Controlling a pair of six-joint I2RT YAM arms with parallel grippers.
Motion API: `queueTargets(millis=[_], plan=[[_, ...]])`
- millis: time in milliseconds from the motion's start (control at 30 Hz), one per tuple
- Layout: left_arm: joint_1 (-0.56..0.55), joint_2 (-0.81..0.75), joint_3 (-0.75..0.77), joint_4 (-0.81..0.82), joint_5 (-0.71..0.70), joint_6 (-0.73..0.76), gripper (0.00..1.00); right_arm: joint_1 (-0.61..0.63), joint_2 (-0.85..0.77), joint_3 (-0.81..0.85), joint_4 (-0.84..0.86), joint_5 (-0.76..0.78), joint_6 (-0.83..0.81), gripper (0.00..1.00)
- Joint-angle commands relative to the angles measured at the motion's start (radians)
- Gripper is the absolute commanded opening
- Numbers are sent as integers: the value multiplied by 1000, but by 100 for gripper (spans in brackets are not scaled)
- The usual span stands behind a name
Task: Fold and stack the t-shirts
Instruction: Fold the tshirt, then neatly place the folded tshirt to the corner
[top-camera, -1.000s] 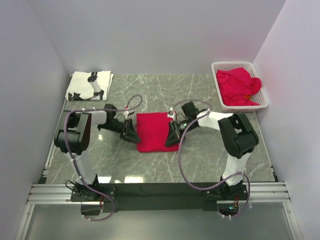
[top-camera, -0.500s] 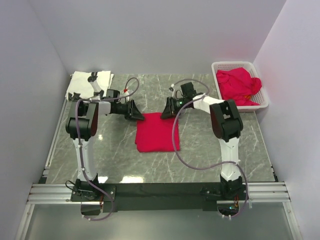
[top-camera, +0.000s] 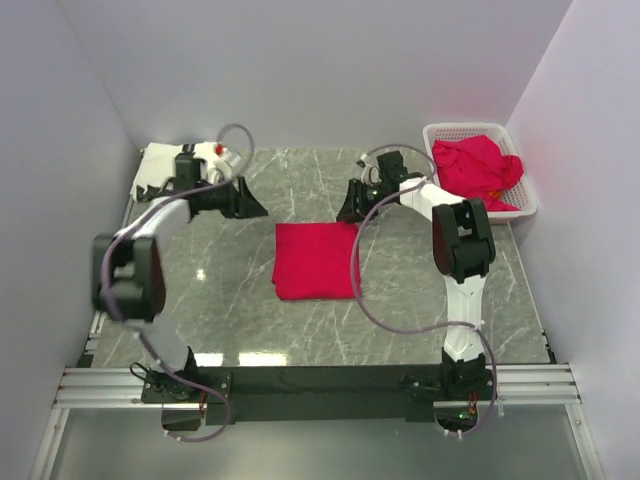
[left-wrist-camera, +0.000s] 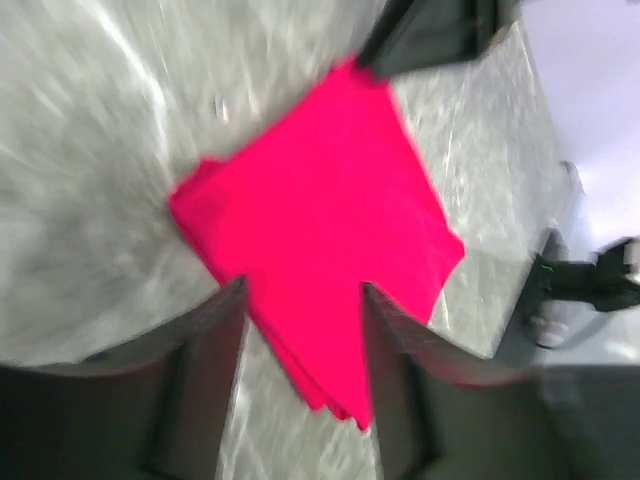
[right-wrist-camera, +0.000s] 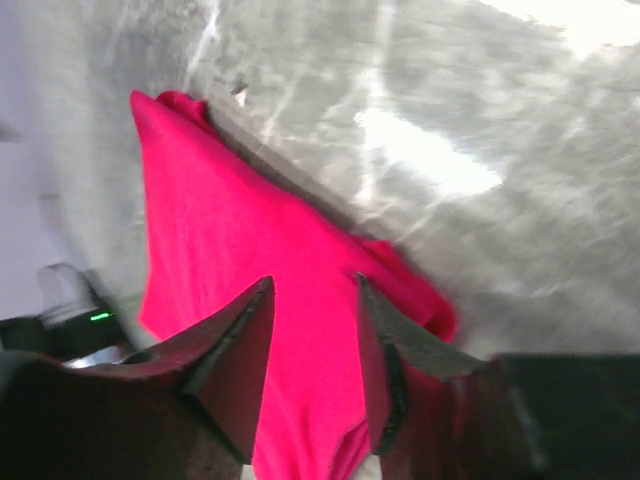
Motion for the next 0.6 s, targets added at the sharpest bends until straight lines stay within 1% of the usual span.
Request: queueTargets(millis=[0, 33, 67, 100, 133, 167, 200, 233, 267, 300, 333, 367, 400, 433, 467, 500, 533, 567], plan=[[83, -287, -29, -59, -90, 146, 58, 125, -226, 30, -74, 214, -134, 48], [137, -321, -26, -77, -90, 180, 77, 153, -257, 16, -82, 256, -171, 51], [163, -347, -17, -124, -84, 198, 90, 191, -291, -3, -94, 350, -189, 53], [212, -386, 14, -160, -72, 209, 99, 258, -352, -45, -97, 389, -224, 57], [237, -398, 28, -180, -79, 180, 99, 302, -382, -69, -96, 429, -240, 57], [258, -409, 38, -186, -102, 128, 100, 337, -408, -92, -94, 458, -255, 61], [316, -423, 66, -192, -121, 90, 100, 374, -449, -128, -99, 527, -269, 63], [347, -426, 80, -195, -142, 48, 100, 452, -465, -142, -103, 555, -307, 63], [378, -421, 95, -197, -139, -25, 99, 487, -474, -150, -117, 578, -324, 64], [437, -415, 121, -198, -124, -57, 100, 529, -480, -155, -126, 633, -353, 64], [464, -406, 133, -203, -135, -135, 99, 597, -477, -150, -137, 658, -366, 64], [487, -377, 144, -205, -106, -154, 99, 638, -471, -143, -158, 688, -378, 63], [531, -356, 179, -246, -42, -135, 99, 670, -448, -120, -171, 728, -399, 62], [539, -339, 204, -279, -41, -106, 99, 699, -436, -106, -180, 756, -407, 62], [539, -326, 221, -301, -76, -86, 99, 759, -420, -97, -197, 777, -415, 61], [538, -331, 218, -309, -113, -84, 100, 782, -384, -74, -211, 784, -430, 59], [538, -342, 206, -294, -162, -91, 99, 811, -367, -67, -217, 851, -436, 58], [539, -369, 186, -277, -231, -98, 99, 851, -351, -67, -215, 871, -442, 57]])
